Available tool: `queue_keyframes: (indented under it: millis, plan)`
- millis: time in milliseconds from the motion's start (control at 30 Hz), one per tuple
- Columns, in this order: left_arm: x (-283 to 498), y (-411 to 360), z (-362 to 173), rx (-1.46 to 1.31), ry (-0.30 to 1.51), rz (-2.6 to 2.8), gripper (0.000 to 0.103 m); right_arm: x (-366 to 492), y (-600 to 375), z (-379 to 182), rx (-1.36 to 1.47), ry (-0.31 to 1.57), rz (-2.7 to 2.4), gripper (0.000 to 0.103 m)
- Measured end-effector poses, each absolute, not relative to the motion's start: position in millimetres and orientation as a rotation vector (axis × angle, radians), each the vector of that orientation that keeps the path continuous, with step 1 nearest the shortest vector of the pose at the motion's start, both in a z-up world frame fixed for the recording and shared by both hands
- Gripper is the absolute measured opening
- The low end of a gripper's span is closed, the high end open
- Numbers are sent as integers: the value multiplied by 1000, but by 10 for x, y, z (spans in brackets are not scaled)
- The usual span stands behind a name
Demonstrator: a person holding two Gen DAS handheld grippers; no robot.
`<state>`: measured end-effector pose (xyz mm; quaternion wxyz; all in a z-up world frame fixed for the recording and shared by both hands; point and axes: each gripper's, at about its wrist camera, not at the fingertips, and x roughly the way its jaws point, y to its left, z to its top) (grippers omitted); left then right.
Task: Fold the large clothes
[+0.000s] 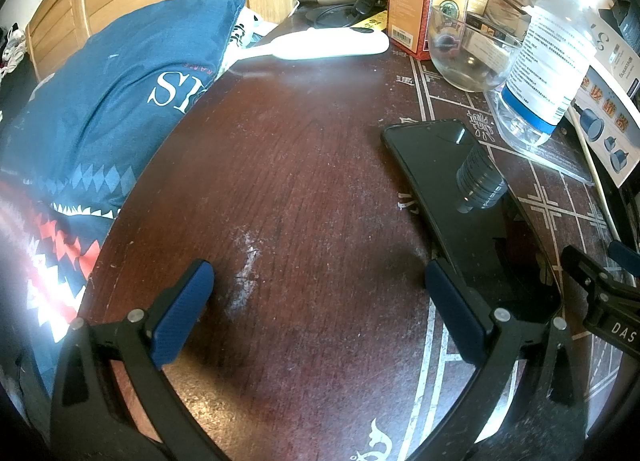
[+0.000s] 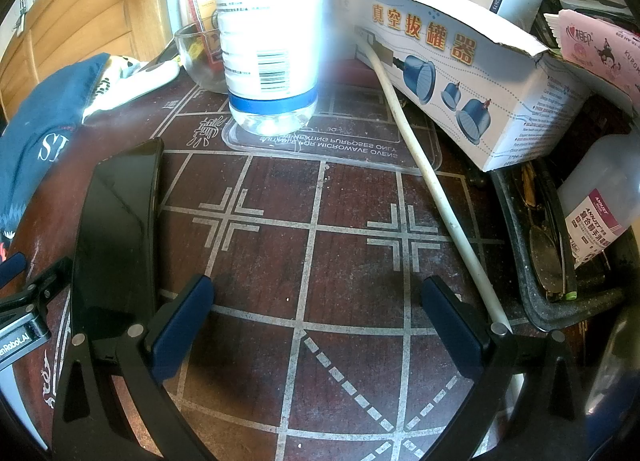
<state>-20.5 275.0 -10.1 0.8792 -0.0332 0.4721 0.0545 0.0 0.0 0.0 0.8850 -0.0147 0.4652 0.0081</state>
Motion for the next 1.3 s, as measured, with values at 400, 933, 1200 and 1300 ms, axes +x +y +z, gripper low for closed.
queue_keyframes:
  millis: [400,933,1200,1300]
  plan:
    - [-205,2750,-101,-69,984,114,103,0,0,0,-31,968,17,103]
    - [-203,2753,-100,-69,984,114,103,0,0,0,-31,968,17,103]
    - [-193,2743,-100,-71,984,113,103,3,1,0,-31,968,16,103]
    - [-183,2739,-102,-69,984,112,103,-6,-14,5,-34,967,28,103]
